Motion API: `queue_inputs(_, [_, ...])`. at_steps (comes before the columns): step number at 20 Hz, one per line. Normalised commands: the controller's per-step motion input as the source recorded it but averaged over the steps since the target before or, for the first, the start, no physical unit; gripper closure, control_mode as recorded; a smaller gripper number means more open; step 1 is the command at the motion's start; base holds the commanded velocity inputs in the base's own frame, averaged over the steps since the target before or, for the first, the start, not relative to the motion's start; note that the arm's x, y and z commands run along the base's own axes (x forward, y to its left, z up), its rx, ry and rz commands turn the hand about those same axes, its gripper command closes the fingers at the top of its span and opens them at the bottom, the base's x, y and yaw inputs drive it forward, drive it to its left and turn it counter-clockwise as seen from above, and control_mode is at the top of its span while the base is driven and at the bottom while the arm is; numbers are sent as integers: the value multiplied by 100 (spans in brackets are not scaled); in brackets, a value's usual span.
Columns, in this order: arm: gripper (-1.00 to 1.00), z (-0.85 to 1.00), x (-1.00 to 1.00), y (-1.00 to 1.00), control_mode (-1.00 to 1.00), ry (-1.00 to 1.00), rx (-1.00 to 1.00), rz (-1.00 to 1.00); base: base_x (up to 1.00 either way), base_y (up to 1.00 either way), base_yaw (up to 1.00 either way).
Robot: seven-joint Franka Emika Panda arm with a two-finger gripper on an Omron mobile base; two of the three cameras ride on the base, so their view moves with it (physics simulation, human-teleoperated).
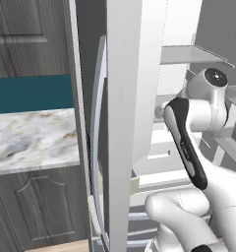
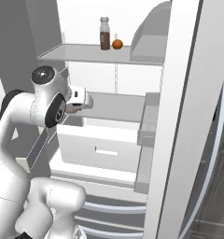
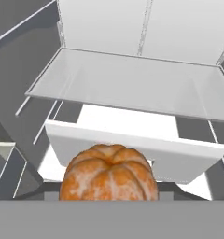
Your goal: Pick the two tangerines from the fridge and place them on the plate next to the blender to make a fruit smoothie.
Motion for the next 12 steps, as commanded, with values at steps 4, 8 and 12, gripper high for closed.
queue_inputs(4, [100,-2,-26,0,-100,0,0,0,0,0,0])
queue_inputs(8, [100,-3,-24,0,-100,0,0,0,0,0,0])
queue_inputs(12, [100,0,0,0,100,0,0,0,-78,-7,0])
